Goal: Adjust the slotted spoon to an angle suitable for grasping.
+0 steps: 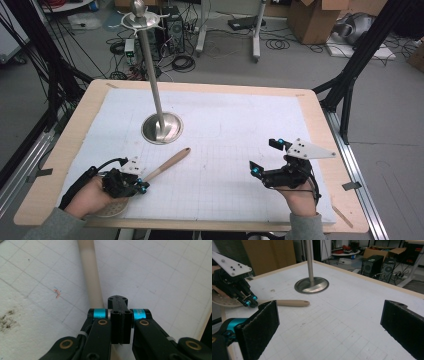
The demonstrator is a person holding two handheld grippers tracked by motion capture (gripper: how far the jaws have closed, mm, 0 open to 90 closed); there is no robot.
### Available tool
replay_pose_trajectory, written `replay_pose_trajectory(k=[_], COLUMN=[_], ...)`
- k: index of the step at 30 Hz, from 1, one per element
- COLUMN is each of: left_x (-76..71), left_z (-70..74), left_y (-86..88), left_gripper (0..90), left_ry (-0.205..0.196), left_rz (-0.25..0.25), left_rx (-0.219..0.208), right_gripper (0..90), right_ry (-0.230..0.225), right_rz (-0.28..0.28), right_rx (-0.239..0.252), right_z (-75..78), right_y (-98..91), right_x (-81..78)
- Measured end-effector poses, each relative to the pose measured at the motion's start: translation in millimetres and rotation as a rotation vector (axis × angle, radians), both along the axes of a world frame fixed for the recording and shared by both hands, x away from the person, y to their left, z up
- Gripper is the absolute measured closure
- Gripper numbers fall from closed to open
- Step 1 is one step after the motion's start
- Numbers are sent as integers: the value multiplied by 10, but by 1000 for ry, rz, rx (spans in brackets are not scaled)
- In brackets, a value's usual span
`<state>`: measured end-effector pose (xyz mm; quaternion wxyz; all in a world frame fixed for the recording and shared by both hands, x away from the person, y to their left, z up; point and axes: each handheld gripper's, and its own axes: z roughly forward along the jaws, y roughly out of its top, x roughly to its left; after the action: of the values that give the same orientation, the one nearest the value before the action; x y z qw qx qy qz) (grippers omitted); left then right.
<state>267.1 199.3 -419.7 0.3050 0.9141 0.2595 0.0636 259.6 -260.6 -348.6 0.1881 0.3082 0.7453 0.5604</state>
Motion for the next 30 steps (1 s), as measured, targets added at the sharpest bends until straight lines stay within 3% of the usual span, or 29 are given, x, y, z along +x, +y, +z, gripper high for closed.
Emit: replay_pose_trajectory(k=[2,8,14,17,23,30], left_x=[4,80,278,387,551,558], left_z=[11,69,120,111,80,16], left_y=[-18,-103,-212,-256,-238,-237], left_gripper=[895,895,895,895,895,894], left_ry=[-11,-24,-55,-52,-64,-46], left_rz=[-13,24,94,118,162,106], left_rx=[-36,-74,-80,-72,-70,-55], right_gripper=[9,9,9,9,9,9], right_ry=[-11,-7,-4,-6,-12,-13], right_rz=[1,-3,0,-1,-3,2], right_rx=[-1,5,9,15,26,23], right_z=[0,2,3,6,26,24], right_y=[-5,-12,-12,-26,-53,-45], right_x=[9,9,9,10,-7,-8])
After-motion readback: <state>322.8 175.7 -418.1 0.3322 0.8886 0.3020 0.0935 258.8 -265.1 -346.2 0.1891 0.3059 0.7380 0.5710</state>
